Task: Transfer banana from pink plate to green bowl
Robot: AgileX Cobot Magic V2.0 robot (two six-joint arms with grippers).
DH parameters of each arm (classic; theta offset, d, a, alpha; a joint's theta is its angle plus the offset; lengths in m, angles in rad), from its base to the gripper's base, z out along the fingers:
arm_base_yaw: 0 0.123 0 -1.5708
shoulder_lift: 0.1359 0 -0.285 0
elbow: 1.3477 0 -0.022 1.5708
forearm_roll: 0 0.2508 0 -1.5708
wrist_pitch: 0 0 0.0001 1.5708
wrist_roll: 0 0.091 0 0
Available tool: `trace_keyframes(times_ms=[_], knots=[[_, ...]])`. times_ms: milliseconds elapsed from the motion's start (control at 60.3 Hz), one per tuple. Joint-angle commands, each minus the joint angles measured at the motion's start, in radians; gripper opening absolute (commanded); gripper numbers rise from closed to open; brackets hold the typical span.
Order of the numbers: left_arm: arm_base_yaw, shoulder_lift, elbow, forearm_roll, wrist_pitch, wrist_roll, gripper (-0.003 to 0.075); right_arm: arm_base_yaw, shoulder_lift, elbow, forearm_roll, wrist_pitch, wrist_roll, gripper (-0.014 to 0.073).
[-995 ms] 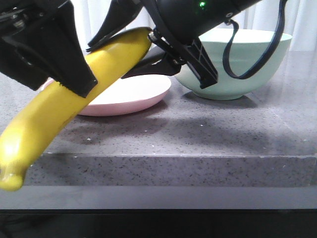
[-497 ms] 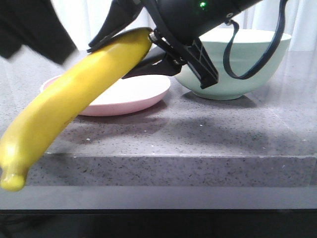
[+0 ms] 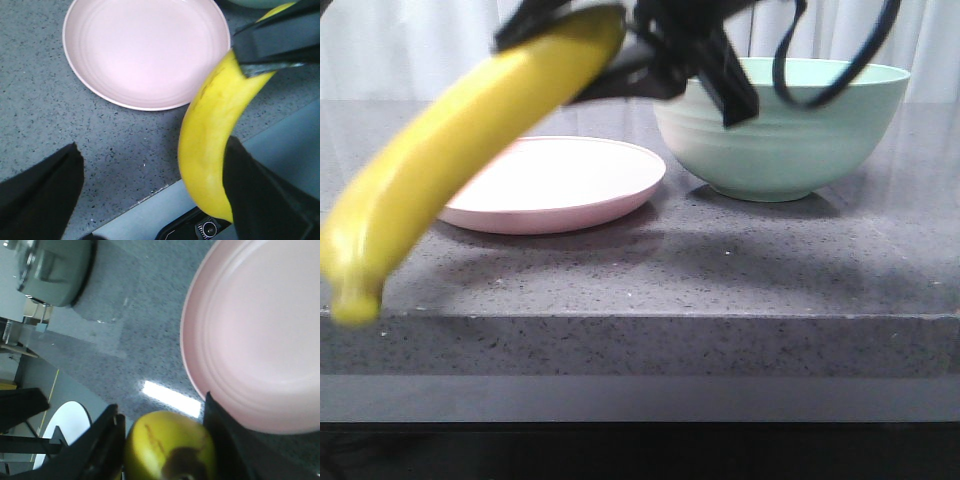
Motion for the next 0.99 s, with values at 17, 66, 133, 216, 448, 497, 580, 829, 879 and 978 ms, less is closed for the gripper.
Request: trace_keyframes(times_ms=[17, 66, 133, 216, 448, 497, 580, 829, 879, 978], knots=[[0.006, -0.012, -0.031, -0.013, -0.047, -0.01, 0.0554, -0.044, -0.075, -0.09, -0.023, 0.062, -0.016, 0.0129], [0.006, -0.012, -0.031, -0.013, -0.047, -0.01, 0.0554, -0.068, -0.084, -0.123, -0.053, 0.092, -0.016, 0.0129], [0.006, -0.012, -0.031, -0.013, -0.047, -0.01, 0.0554, -0.126, -0.094, -0.168, -0.086, 0.122, -0.016, 0.0129], [0.006, -0.012, -0.031, -0.013, -0.047, -0.01, 0.0554, -0.209, -0.098, -0.224, -0.127, 0.164, -0.016, 0.0129], [0.006, -0.012, -0.031, -0.013, -0.056, -0.01, 0.0554, -0.476, -0.098, -0.345, -0.298, 0.258, -0.016, 0.0129], [0.006, -0.012, -0.031, -0.013, -0.056, -0.01, 0.0554, -0.528, -0.096, -0.355, -0.307, 0.258, -0.016, 0.0129], [0.006, -0.012, -0.031, -0.013, -0.056, -0.01, 0.0554, -0.581, -0.091, -0.364, -0.307, 0.25, -0.016, 0.0129], [0.006, -0.012, -0.031, -0.013, -0.056, -0.01, 0.0554, -0.61, -0.047, -0.364, -0.308, 0.167, -0.102, 0.0129], [0.006, -0.012, -0.031, -0.013, -0.056, -0.01, 0.0554, -0.61, -0.033, -0.364, -0.313, 0.168, -0.115, 0.0129], [0.006, -0.012, -0.031, -0.013, -0.056, -0.01, 0.0554, -0.61, -0.004, -0.364, -0.324, 0.163, -0.152, 0.0129]])
